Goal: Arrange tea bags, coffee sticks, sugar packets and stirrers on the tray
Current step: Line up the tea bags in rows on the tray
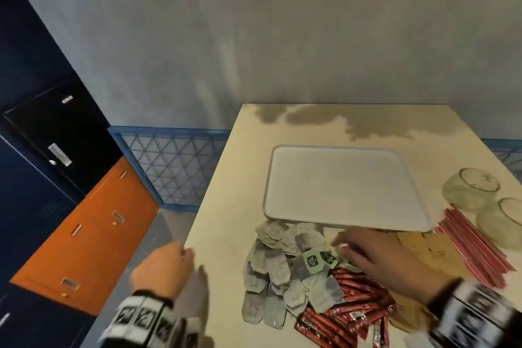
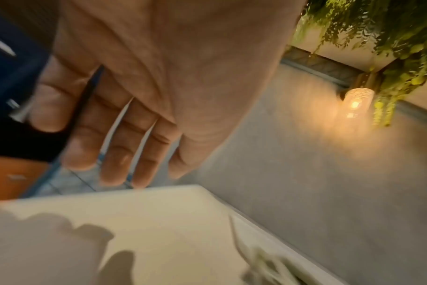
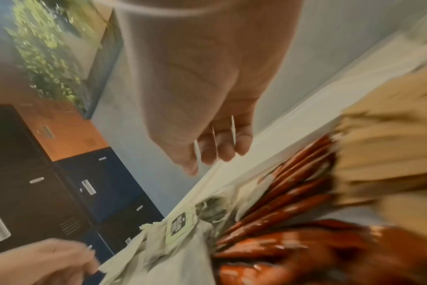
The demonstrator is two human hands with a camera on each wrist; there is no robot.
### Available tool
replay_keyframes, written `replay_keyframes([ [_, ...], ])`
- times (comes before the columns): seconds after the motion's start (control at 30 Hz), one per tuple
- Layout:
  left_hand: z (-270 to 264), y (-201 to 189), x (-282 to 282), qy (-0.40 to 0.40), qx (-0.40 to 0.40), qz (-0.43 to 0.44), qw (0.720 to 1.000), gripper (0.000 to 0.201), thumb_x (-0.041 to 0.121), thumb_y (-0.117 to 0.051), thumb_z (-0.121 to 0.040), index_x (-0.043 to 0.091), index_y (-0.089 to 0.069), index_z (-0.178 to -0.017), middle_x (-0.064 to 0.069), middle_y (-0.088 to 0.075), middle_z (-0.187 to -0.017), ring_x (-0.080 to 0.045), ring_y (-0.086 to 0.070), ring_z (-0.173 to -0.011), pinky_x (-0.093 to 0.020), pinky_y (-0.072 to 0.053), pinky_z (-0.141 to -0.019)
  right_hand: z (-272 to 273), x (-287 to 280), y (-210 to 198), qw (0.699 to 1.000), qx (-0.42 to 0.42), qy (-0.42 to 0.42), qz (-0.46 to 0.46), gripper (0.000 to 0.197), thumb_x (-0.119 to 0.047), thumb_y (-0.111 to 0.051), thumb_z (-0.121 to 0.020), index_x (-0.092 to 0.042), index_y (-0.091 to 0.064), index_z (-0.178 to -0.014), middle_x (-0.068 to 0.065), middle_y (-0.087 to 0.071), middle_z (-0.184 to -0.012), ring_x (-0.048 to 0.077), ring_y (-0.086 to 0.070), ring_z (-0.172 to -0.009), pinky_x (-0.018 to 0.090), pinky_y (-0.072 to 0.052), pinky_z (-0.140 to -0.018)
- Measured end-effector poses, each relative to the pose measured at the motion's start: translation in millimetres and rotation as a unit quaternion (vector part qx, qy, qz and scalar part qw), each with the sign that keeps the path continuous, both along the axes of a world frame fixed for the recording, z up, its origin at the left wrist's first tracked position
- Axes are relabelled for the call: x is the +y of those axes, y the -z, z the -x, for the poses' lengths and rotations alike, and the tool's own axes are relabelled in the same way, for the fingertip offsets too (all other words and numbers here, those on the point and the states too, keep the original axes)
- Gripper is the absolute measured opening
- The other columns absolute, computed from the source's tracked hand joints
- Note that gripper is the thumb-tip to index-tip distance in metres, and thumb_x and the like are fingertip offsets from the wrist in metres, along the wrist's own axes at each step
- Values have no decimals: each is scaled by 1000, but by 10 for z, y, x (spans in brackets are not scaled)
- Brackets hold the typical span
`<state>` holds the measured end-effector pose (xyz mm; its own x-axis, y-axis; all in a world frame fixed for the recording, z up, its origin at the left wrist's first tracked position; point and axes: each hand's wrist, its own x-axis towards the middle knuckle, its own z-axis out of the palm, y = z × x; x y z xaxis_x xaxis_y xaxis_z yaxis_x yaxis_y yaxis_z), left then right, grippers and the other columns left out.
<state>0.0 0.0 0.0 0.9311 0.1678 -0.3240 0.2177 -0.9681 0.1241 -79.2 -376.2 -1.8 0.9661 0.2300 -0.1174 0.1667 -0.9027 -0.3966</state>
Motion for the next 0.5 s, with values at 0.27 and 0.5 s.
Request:
replay_keyframes([
  [0.27, -383, 331, -1168, 132, 22, 40, 990, 73, 86, -38, -77, 20, -61, -99, 0, -67, -98, -22, -64, -91, -36, -50, -80, -751, 540, 264, 1000, 17, -2, 2, 41, -35, -42, -101, -30, -44, -142, -10, -50, -114, 11, -58, -95, 29, -48, -82],
  [0.5, -445, 282, -1261, 192, -10, 91, 977, 30, 42, -61, -85, 19, -60, -104, 0, -66, -108, -23, -62, -98, -32, -45, -80, -784, 548, 328, 999, 14, -2, -30, 48, -39, -49, -99, -32, -38, -145, -7, -45, -128, 11, -59, -92, 33, -50, -82],
])
